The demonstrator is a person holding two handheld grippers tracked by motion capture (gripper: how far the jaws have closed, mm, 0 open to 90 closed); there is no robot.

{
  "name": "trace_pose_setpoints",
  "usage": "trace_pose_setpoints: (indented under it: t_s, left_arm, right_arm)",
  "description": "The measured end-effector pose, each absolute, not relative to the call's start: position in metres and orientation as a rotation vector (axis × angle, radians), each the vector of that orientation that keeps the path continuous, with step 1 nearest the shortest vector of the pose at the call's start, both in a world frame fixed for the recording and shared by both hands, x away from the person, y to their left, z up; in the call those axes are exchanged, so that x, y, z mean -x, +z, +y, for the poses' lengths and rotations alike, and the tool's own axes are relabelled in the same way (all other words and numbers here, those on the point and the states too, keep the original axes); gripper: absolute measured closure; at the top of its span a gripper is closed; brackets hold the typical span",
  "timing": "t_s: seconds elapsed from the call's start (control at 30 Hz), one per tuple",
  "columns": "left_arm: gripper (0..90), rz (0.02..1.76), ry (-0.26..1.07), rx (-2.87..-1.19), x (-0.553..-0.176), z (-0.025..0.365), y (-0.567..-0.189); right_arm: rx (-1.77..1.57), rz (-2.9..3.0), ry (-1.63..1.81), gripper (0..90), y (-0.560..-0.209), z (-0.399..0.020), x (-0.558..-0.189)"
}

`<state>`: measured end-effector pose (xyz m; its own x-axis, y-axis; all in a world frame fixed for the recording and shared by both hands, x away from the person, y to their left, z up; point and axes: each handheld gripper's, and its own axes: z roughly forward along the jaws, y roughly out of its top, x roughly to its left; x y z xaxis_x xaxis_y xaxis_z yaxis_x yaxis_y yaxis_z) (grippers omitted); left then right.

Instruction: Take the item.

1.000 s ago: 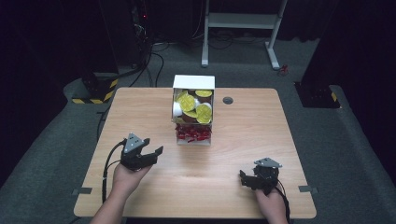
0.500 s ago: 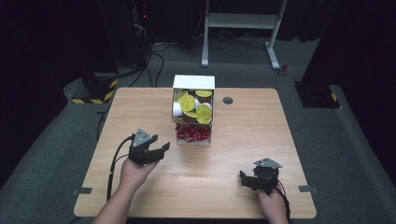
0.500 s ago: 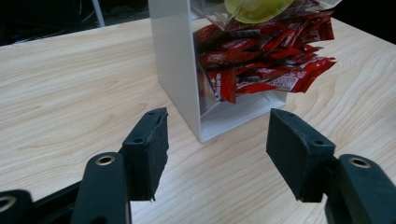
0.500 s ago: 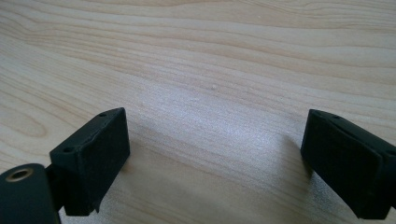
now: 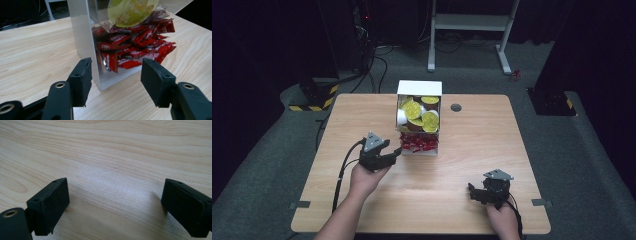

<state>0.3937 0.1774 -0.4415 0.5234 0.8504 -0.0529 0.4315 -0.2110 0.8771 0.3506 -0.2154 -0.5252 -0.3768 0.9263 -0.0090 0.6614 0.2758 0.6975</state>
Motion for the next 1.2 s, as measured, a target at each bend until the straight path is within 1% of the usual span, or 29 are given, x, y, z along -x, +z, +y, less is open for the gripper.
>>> trace_pose_setpoints:
  t_s: [0.2, 0.3, 0.67, 0.73, 0.83, 0.97, 1.03, 1.2]
  left_arm:
    - [44.6, 1.051, 0.572, -1.829, -0.399, 0.171, -0.441]
    - [49.4, 1.060, 0.565, -1.822, -0.404, 0.168, -0.442]
    - [55.7, 1.060, 0.584, -1.827, -0.415, 0.160, -0.440]
    - [58.6, 1.058, 0.595, -1.833, -0.416, 0.157, -0.441]
    - [60.5, 1.074, 0.600, -1.842, -0.417, 0.154, -0.444]
    - [61.7, 1.082, 0.596, -1.835, -0.419, 0.154, -0.446]
    - [65.0, 1.085, 0.593, -1.831, -0.419, 0.154, -0.446]
    - [69.4, 1.094, 0.583, -1.817, -0.418, 0.156, -0.447]
  right_arm:
    - [-1.431, 2.137, 0.860, 7.8, -0.525, -0.215, -0.351]
    - [-1.430, 2.137, 0.861, 7.8, -0.525, -0.215, -0.351]
    - [-1.430, 2.137, 0.861, 7.8, -0.525, -0.215, -0.351]
    - [-1.430, 2.137, 0.861, 7.8, -0.525, -0.215, -0.351]
    - [-1.430, 2.137, 0.861, 7.8, -0.525, -0.215, -0.351]
    - [-1.430, 2.137, 0.861, 7.8, -0.525, -0.215, -0.351]
    - [-1.430, 2.137, 0.861, 7.8, -0.525, -0.215, -0.351]
    - [-1.430, 2.137, 0.861, 7.8, -0.525, -0.215, -0.351]
